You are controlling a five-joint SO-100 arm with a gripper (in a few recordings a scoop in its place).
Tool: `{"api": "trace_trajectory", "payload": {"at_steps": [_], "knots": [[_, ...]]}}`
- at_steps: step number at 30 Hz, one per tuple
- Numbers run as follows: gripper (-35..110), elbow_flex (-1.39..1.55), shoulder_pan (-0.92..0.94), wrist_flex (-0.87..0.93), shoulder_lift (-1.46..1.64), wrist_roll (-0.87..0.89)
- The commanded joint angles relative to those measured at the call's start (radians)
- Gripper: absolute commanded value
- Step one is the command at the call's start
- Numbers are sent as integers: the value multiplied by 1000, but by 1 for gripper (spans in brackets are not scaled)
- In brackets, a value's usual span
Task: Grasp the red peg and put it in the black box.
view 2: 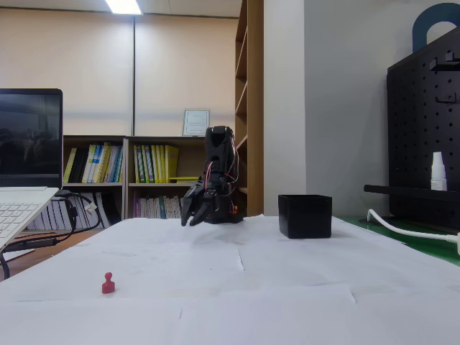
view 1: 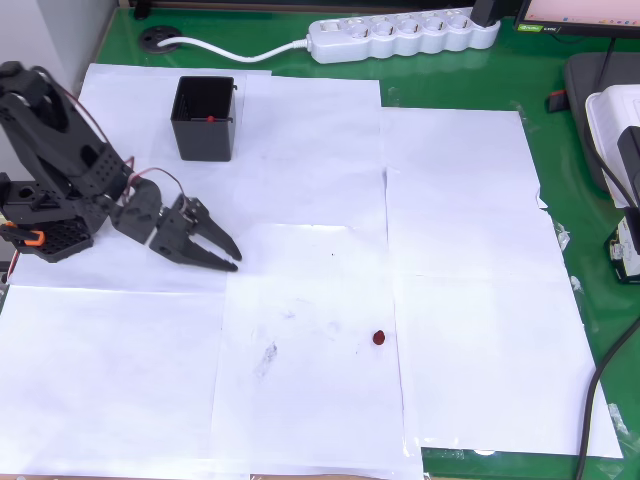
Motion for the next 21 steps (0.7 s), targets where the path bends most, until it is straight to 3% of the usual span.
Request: {"api": "trace_trajectory", "payload": {"at_steps": [1,21], "knots": [[0,229,25,3,143,28],[0,1035,92,-12,838,-3]]}}
